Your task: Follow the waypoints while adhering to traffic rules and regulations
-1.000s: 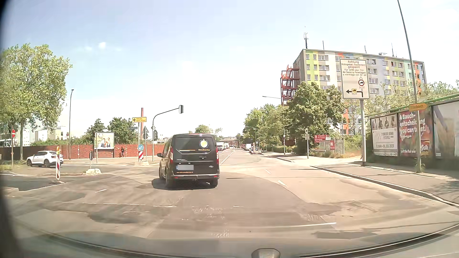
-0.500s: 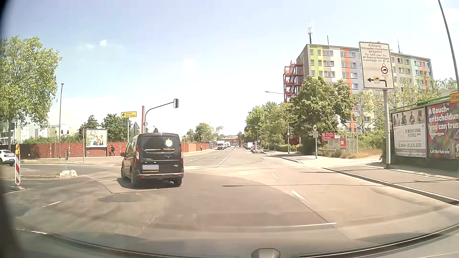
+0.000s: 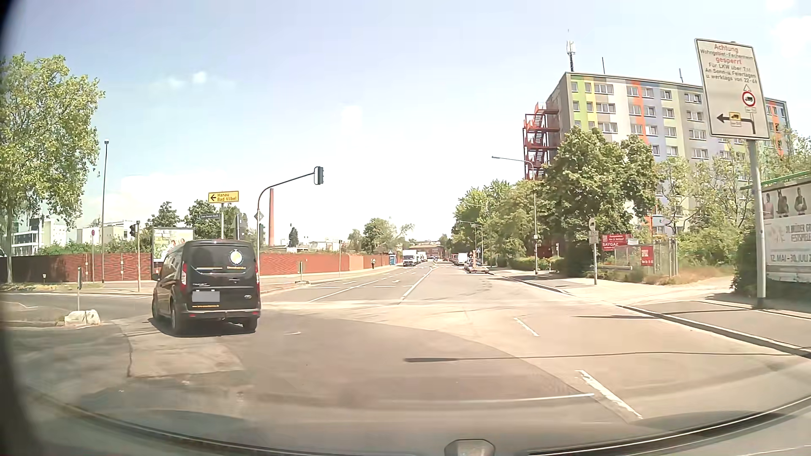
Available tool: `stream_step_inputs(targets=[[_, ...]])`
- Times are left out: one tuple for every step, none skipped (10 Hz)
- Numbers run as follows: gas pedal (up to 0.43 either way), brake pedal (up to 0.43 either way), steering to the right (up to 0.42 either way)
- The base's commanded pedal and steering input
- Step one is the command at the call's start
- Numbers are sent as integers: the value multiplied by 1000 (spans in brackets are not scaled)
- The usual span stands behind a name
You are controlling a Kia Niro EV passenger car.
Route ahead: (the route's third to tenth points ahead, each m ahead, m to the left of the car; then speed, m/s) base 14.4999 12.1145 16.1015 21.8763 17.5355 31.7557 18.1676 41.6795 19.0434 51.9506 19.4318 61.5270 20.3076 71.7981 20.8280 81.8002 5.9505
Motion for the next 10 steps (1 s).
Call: stream_step_inputs(targets=[[39, 30, -150], [39, 30, -173], [39, 30, -198], [39, 30, -217], [39, 30, -236], [39, 30, -247], [39, 30, -260], [39, 30, -269], [47, 30, -274], [59, 30, -280]])
